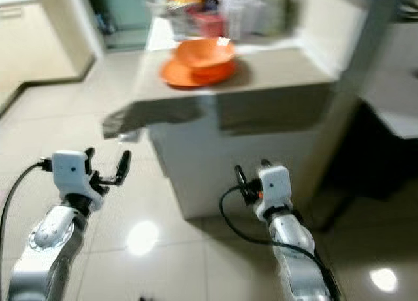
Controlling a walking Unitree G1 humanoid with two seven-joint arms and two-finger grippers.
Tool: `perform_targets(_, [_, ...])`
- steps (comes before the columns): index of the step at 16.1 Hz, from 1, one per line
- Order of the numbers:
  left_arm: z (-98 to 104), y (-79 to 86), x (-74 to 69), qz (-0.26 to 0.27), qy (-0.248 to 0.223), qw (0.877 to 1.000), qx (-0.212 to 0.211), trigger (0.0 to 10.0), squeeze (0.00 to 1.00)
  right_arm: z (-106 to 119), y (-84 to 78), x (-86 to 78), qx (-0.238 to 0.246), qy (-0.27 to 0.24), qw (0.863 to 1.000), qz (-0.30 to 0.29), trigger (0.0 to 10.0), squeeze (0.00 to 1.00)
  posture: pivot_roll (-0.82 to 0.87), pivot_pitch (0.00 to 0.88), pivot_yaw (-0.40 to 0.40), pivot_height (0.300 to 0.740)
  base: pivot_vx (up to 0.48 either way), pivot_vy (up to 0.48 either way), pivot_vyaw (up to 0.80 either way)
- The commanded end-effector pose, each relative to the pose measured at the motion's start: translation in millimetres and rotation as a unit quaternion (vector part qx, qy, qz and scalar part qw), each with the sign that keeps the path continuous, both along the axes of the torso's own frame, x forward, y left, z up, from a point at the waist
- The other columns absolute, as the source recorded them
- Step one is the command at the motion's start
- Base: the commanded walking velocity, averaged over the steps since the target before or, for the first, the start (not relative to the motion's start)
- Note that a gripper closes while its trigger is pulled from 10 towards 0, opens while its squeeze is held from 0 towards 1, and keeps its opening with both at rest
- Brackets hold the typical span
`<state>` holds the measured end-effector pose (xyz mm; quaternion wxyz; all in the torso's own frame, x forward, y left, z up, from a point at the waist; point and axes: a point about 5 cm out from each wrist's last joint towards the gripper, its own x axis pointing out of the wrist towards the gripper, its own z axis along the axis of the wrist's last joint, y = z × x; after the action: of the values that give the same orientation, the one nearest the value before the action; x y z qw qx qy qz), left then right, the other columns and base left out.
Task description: Setting the table
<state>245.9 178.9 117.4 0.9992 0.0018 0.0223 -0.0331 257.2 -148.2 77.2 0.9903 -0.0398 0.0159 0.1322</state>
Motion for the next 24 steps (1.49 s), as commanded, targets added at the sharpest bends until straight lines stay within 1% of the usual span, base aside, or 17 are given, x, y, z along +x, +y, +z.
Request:
perform_targets(1, [5.8, -2.6, 2.7, -0.006, -0.014, 1.000, -0.005, 10.0, 0.00, -1.1, -4.6, -1.4, -0.007, 0.003, 1.000, -0.006, 10.0, 0.00, -0.14, 0.000, 0.111, 0.740, 0.480, 0.000, -0.67])
perform_targets(2, [6.9, -2.4, 2.9, -0.006, -0.017, 1.000, -0.005, 10.0, 0.00, -0.9, -4.5, -1.3, -0.009, 0.001, 1.000, -0.006, 10.0, 0.00, -0.14, 0.000, 0.111, 0.740, 0.480, 0.000, -0.66])
perform_targets(5, [9.9, -3.0, 3.5, -0.012, -0.025, 1.000, 0.011, 10.0, 0.00, -2.6, -3.1, -2.5, -0.014, 0.000, 1.000, -0.008, 10.0, 0.00, -0.13, 0.000, 0.114, 0.740, 0.480, 0.000, 0.00])
perform_targets(6, [11.0, -3.0, 3.3, -0.012, -0.028, 1.000, 0.009, 10.0, 0.00, -3.5, -2.1, -2.8, -0.006, 0.001, 1.000, -0.006, 10.0, 0.00, -0.13, 0.000, 0.114, 0.740, 0.480, 0.000, -0.68])
perform_targets(7, [11.6, -2.8, 3.3, -0.011, -0.030, 0.999, 0.009, 10.0, 0.00, -2.4, -1.5, -2.9, -0.018, -0.006, 1.000, -0.001, 10.0, 0.00, -0.13, 0.000, 0.114, 0.740, 0.480, 0.000, -0.68])
perform_targets(9, [18.0, -4.3, 2.3, -0.011, -0.049, 0.999, 0.020, 10.0, 0.00, 4.2, -0.2, -2.0, -0.027, -0.027, 0.999, 0.000, 10.0, 0.00, -0.13, 0.000, 0.112, 0.740, 0.420, 0.000, 0.00])
perform_targets(13, [30.5, -7.9, 6.3, -0.017, -0.069, 0.997, 0.035, 10.0, 0.00, 17.3, -2.9, -2.3, -0.039, -0.061, 0.997, -0.002, 10.0, 0.00, -0.13, 0.000, 0.110, 0.740, 0.000, 0.000, 0.00])
perform_targets(14, [39.2, -7.4, 12.0, -0.025, -0.076, 0.996, 0.036, 10.0, 0.00, 20.4, -5.0, -4.0, -0.042, -0.069, 0.997, -0.004, 10.0, 0.00, -0.14, 0.000, 0.113, 0.740, 0.000, 0.000, 0.00])
perform_targets(16, [46.4, -7.1, 17.5, -0.032, -0.087, 0.995, 0.043, 10.0, 0.00, 21.7, -5.5, -4.4, -0.042, -0.074, 0.996, -0.009, 10.0, 0.00, -0.15, 0.000, 0.125, 0.740, 0.000, 0.000, 0.00])
perform_targets(17, [52.1, -5.2, 24.0, -0.032, -0.091, 0.994, 0.045, 10.0, 0.00, 22.4, -5.5, -4.6, -0.041, -0.075, 0.996, -0.011, 10.0, 0.00, -0.15, 0.000, 0.127, 0.740, 0.000, 0.000, 0.00])
perform_targets(18, [63.4, -0.8, 36.4, -0.032, -0.097, 0.994, 0.048, 10.0, 0.00, 22.6, -5.1, -4.8, -0.039, -0.075, 0.996, -0.013, 10.0, 0.00, -0.15, 0.000, 0.128, 0.740, 0.000, 0.000, 0.00])
perform_targets(19, [64.4, 1.0, 41.7, -0.033, -0.087, 0.994, 0.049, 10.0, 0.00, 22.3, -4.5, -5.0, -0.039, -0.074, 0.996, -0.012, 10.0, 0.00, -0.15, 0.000, 0.131, 0.740, 0.000, 0.000, 0.00])
perform_targets(20, [67.8, 4.0, 50.8, -0.032, -0.082, 0.995, 0.049, 10.0, 0.00, 21.9, -3.8, -5.1, -0.037, -0.073, 0.997, -0.014, 10.0, 0.00, -0.15, 0.000, 0.132, 0.740, 0.000, 0.000, 0.00])
perform_targets(21, [71.3, 3.3, 61.8, -0.046, -0.072, 0.995, 0.048, 10.0, 0.00, 21.3, -2.6, -5.8, -0.035, -0.072, 0.997, -0.013, 10.0, 0.00, -0.15, 0.000, 0.132, 0.740, 0.000, 0.000, 0.00])
perform_targets(22, [74.5, 3.3, 69.2, -0.051, -0.068, 0.996, 0.042, 10.0, 0.00, 20.9, -2.0, -6.6, -0.035, -0.071, 0.997, -0.012, 10.0, 0.00, -0.15, 0.000, 0.133, 0.740, 0.000, 0.000, 0.00])
perform_targets(23, [76.4, -0.7, 79.1, -0.072, -0.055, 0.995, 0.037, 10.0, 0.00, 18.6, -2.4, -8.1, -0.035, -0.067, 0.997, -0.014, 10.0, 0.00, -0.15, 0.000, 0.138, 0.740, 0.000, 0.000, 0.00])
perform_targets(24, [77.5, -1.5, 86.0, -0.078, -0.041, 0.996, 0.017, 10.0, 0.00, 17.6, -2.7, -10.0, -0.034, -0.064, 0.997, -0.016, 10.0, 0.00, -0.16, 0.000, 0.147, 0.740, 0.000, 0.000, 0.00])
